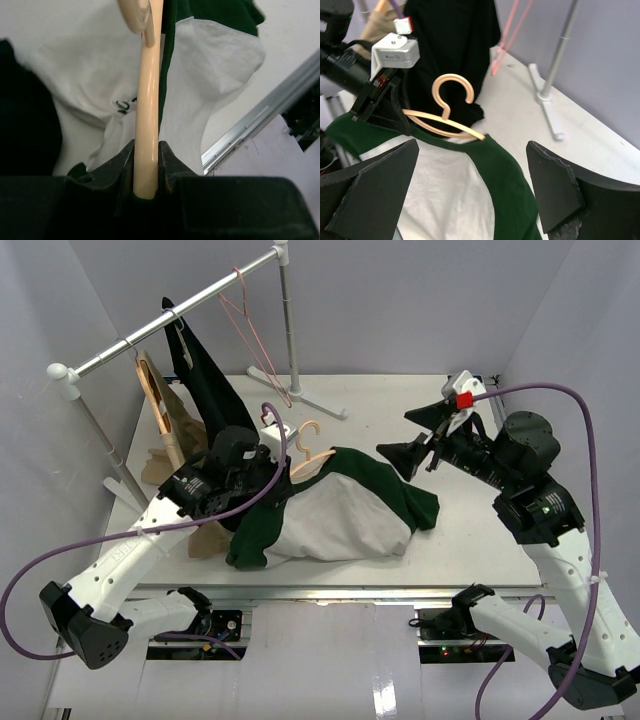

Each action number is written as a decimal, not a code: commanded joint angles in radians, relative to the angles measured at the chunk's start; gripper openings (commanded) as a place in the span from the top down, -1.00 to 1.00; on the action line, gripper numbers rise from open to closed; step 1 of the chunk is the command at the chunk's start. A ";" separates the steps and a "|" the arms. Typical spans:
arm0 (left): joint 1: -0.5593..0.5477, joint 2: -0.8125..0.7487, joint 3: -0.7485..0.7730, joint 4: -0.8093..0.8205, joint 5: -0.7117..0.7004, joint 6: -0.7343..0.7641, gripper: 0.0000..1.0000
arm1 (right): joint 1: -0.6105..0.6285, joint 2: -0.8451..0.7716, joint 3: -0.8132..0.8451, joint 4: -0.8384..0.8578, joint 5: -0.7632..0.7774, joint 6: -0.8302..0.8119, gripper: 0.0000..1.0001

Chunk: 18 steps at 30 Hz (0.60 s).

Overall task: Place the t-shirt on the hanger
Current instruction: Place the T-shirt on the hanger, then place the hanger at the clothesline.

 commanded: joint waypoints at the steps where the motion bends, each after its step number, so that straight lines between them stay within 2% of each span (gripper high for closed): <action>1: 0.004 -0.006 -0.008 -0.038 -0.331 -0.190 1.00 | -0.005 -0.065 -0.026 0.039 0.157 0.013 -0.91; 7: 0.020 -0.046 0.021 -0.103 -0.558 -0.289 1.00 | -0.004 -0.087 -0.036 0.040 0.189 0.011 -0.92; 10: 0.027 -0.048 0.023 -0.128 -0.543 -0.312 1.00 | -0.002 -0.090 -0.036 0.037 0.197 0.010 -0.92; 14: 0.026 -0.054 0.025 -0.143 -0.644 -0.353 1.00 | -0.003 -0.097 -0.038 0.039 0.198 0.010 -0.93; 18: 0.029 -0.011 0.101 -0.124 -0.726 -0.405 1.00 | -0.004 -0.109 -0.047 0.039 0.204 0.006 -0.93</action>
